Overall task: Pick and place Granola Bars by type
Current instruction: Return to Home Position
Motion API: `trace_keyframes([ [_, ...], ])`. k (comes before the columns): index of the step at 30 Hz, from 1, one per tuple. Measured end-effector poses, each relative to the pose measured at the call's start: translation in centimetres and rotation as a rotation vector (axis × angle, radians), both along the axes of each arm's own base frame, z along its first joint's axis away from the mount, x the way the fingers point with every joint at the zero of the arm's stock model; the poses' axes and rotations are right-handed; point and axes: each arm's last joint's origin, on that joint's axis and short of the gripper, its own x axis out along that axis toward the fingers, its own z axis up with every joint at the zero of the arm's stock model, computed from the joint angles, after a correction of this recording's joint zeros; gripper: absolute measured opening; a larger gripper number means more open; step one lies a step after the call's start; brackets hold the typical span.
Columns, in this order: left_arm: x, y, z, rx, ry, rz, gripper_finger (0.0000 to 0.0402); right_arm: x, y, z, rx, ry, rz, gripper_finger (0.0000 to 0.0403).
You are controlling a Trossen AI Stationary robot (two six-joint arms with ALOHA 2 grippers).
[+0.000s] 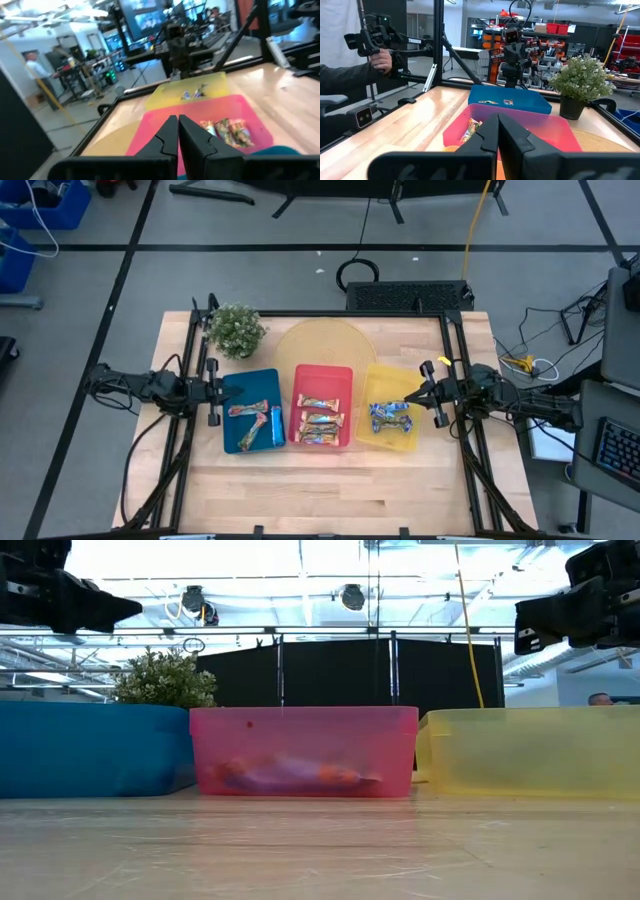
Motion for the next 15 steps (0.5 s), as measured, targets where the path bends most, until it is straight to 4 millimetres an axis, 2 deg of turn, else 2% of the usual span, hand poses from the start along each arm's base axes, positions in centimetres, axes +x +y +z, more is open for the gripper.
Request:
trace_keyframes([
  [5, -0.01, 0.14, -0.11, -0.037, 0.008, 0.047, 0.0024, 0.00, 0.00, 0.09, 0.022, -0.004, 0.001, 0.0000],
  [15, 0.00, 0.12, -0.11, -0.098, 0.004, 0.040, 0.0004, 0.00, 0.00, 0.12, 0.049, -0.003, 0.002, 0.0000],
])
